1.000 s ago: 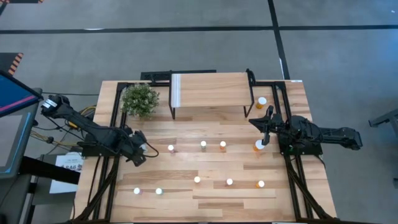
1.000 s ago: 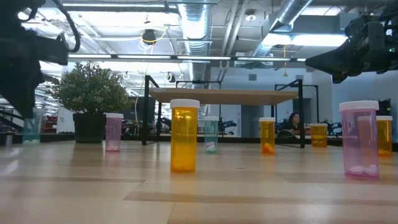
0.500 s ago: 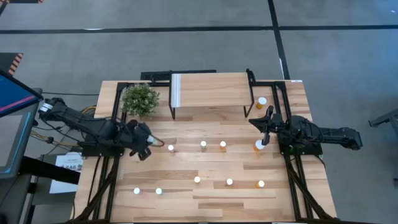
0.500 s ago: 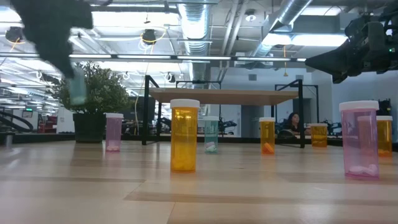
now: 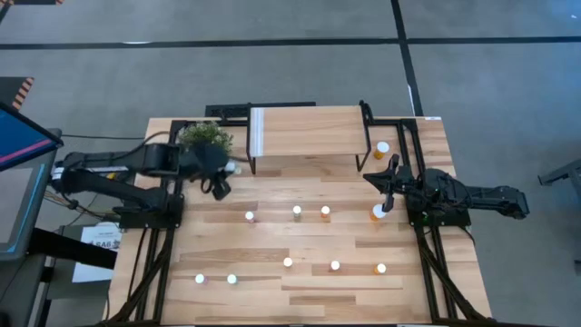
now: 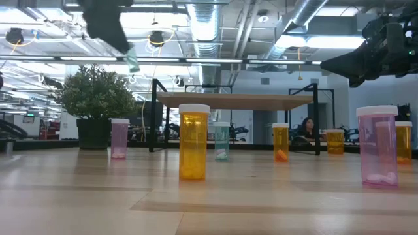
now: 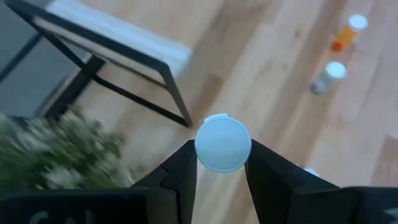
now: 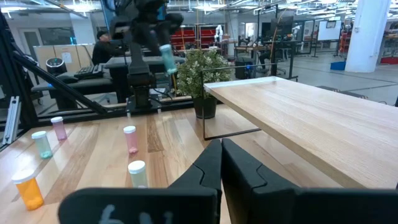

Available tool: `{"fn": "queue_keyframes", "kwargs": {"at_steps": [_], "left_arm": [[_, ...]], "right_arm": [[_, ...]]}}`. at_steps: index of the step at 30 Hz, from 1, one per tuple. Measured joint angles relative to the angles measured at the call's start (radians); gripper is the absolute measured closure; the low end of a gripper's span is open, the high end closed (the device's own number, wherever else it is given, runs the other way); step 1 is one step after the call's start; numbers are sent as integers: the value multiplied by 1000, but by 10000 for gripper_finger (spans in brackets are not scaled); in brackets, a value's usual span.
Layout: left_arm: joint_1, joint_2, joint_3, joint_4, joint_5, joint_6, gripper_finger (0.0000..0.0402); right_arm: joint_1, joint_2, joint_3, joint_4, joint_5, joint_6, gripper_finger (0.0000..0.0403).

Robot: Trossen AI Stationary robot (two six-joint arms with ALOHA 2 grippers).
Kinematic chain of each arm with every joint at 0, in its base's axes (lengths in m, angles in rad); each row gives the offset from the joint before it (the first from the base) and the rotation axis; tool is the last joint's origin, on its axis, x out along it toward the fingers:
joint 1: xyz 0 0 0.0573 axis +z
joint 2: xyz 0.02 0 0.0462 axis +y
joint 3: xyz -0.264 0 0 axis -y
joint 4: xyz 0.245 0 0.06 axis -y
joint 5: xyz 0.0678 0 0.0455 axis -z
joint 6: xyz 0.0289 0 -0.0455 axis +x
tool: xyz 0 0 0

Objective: Pick and place medicine bottles onto shelf by color
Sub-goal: Put the small left blue pill bottle on the shelf

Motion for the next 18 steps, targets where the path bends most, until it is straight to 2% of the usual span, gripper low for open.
{"fn": "queue_keyframes", "kwargs": {"at_steps": [11,18], "left_arm": [[226,248,248,-55,37,240,294],[331,414,421,-62,179,356,294]], "right_arm": [[0,0,0,0,0,0,370],[0,0,0,0,0,0,370]]}}
